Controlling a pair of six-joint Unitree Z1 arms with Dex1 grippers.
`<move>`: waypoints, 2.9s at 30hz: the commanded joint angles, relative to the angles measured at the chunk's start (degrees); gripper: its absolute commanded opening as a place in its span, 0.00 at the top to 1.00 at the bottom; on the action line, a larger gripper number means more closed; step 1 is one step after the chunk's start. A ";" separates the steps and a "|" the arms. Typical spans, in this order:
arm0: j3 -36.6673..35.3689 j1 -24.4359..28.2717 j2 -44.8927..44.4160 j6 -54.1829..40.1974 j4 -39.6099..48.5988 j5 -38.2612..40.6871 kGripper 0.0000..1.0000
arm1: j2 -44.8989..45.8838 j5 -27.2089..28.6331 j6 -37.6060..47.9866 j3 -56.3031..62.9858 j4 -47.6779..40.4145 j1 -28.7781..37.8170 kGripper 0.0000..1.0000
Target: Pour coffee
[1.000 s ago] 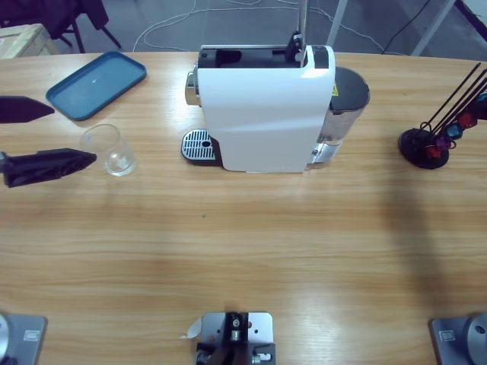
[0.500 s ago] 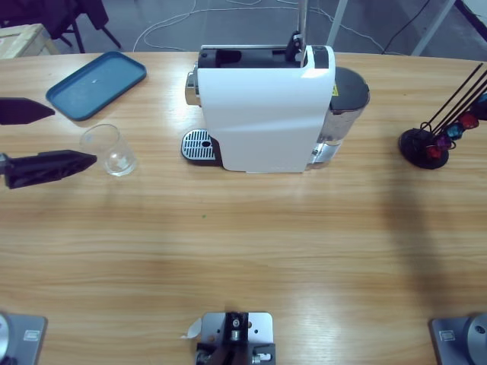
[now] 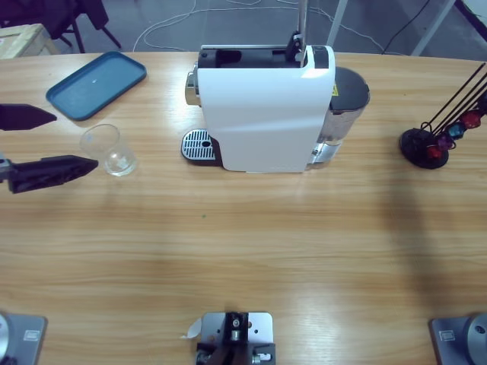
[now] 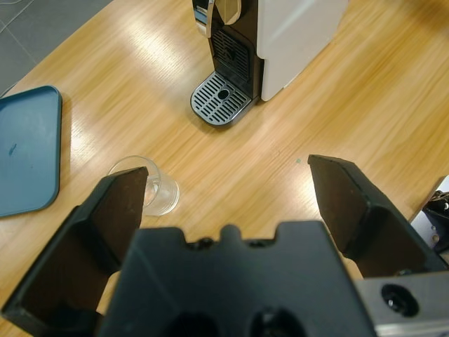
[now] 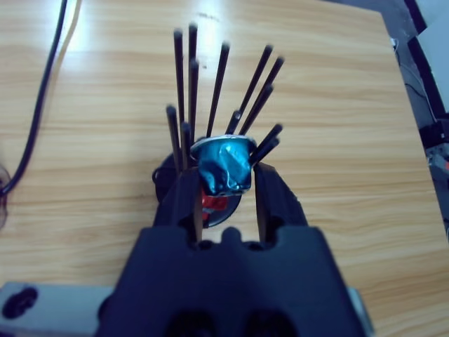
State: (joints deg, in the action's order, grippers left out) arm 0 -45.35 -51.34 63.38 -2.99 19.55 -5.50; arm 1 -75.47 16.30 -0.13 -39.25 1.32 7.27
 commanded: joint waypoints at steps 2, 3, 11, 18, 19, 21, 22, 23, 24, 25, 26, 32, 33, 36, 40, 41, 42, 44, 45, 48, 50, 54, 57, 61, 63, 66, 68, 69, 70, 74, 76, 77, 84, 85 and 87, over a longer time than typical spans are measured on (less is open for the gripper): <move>2.55 0.45 0.71 0.97 -0.74 -0.73 0.00 | 1.83 1.44 0.31 -3.18 2.69 -0.11 0.78; 2.60 0.45 0.70 0.97 -0.74 -0.73 0.00 | 2.04 1.70 0.31 -3.69 3.22 0.15 0.78; 2.64 0.45 0.80 0.97 -1.10 -0.66 0.00 | 6.05 3.37 0.26 -7.10 7.16 2.10 0.78; 2.90 0.45 0.70 1.23 -1.10 -0.66 0.00 | 11.17 0.58 -0.71 -10.33 10.53 6.23 0.78; 2.90 0.45 0.70 1.23 -1.10 -0.66 0.00 | 11.99 -0.67 -1.68 -10.53 11.18 7.94 0.78; 2.90 0.45 0.70 1.23 -1.15 -0.66 0.00 | 13.38 -1.21 -3.70 -10.40 13.61 11.47 0.78; 2.90 0.45 0.70 1.23 -1.17 -0.66 0.00 | 14.15 -0.92 -3.86 -10.04 14.40 11.79 0.78; 2.90 0.45 0.73 1.23 -1.17 -0.66 0.00 | 14.96 -0.48 -3.66 -9.96 14.94 11.81 0.78; 2.90 0.45 0.78 1.23 -1.18 -0.66 0.00 | 15.56 -0.46 -3.29 -9.91 15.52 11.81 0.78; 2.88 0.45 0.82 1.23 -1.20 -0.66 0.00 | 15.91 -0.21 -2.84 -9.17 16.05 11.79 0.78; 2.81 0.45 0.87 1.18 -1.32 -0.66 0.00 | 16.19 0.19 -2.52 -7.66 16.09 11.77 0.78; 2.83 0.45 0.92 1.23 -1.45 -0.43 0.00 | 13.66 0.51 8.08 -0.86 17.93 8.04 0.58; 2.81 0.45 0.85 1.23 -1.45 -0.46 0.00 | 12.91 0.88 9.82 -1.56 20.08 7.43 0.31; 2.95 0.45 0.92 1.23 -1.45 -0.45 0.00 | 11.48 0.95 10.66 -4.18 22.64 7.24 0.13; 2.90 0.45 1.36 1.23 -1.52 -0.45 0.00 | 7.44 1.11 11.82 -4.48 18.04 4.72 0.08; 2.90 0.45 1.40 1.23 -1.61 -0.46 0.00 | 5.65 1.05 11.82 -4.04 15.88 4.34 0.09; 2.90 0.45 1.40 1.23 -1.62 -0.46 0.00 | 3.57 0.77 11.82 -3.50 13.68 3.98 0.09; 2.93 0.45 1.29 1.23 -1.62 -0.48 0.00 | -0.75 0.39 11.73 -1.40 8.51 3.23 0.13; 2.99 0.45 1.20 1.23 -1.62 -0.48 0.00 | -2.11 -0.04 11.73 -0.28 6.47 2.84 0.15; 3.32 0.45 0.96 1.23 -1.62 -0.50 0.00 | -3.60 -1.04 10.87 2.81 2.25 2.67 0.19; 3.58 0.45 1.13 1.29 -1.62 -0.48 0.00 | -3.78 -1.11 9.68 4.29 0.85 2.61 0.23; 3.37 0.45 2.10 1.32 -2.17 -0.50 0.00 | -3.48 -0.21 8.87 5.13 0.09 2.07 0.24; 3.25 0.45 2.10 1.30 -2.50 -0.48 0.00 | -4.51 -0.62 7.99 5.15 -1.16 0.68 0.28; 3.51 0.45 1.75 1.51 -2.45 -0.48 0.00 | -5.83 -0.65 6.71 4.92 -1.95 0.19 0.34; 3.46 0.45 1.66 1.69 -2.47 -0.48 0.00 | -6.11 -0.70 6.13 4.80 -2.37 -0.16 0.40; 3.43 0.45 1.61 1.85 -2.48 -0.48 0.00 | -6.68 -1.30 5.18 4.71 -2.48 -0.66 0.54; 3.43 0.45 1.50 1.85 -2.47 -0.48 0.00 | -6.54 -1.27 4.83 4.70 -2.65 -0.85 0.57; 3.43 0.45 1.49 1.85 -2.41 -0.48 0.00 | -6.54 -1.18 4.70 4.64 -2.74 -0.85 0.57; 3.43 0.45 1.42 1.85 -2.48 -0.48 0.00 | -6.54 -1.21 4.60 4.63 -2.86 -0.85 0.57; 3.43 0.45 1.40 1.85 -2.45 -0.48 0.00 | -6.99 -1.48 4.21 4.41 -3.21 -0.94 0.57; 3.48 0.45 1.40 1.85 -2.43 -0.48 0.00 | -7.12 -1.44 4.18 4.10 -3.43 -0.94 0.57; 3.51 0.45 1.40 1.85 -2.43 -0.48 0.00 | -7.26 -1.44 4.18 3.97 -3.55 -0.94 0.57; 3.51 0.45 1.43 1.85 -2.43 -0.48 0.00 | -7.50 -1.27 4.18 3.92 -3.51 -0.94 0.61; 3.51 0.45 1.42 1.85 -2.43 -0.48 0.00 | -7.50 -1.23 4.18 3.92 -3.55 -1.03 0.69; 3.51 0.45 1.31 1.85 -2.41 -0.48 0.00 | -7.50 -1.25 4.16 3.92 -3.69 -1.22 0.70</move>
State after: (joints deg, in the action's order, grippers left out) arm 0 -43.78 -51.33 64.01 -1.62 17.66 -5.50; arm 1 -81.34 15.84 4.74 -35.89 -1.66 7.31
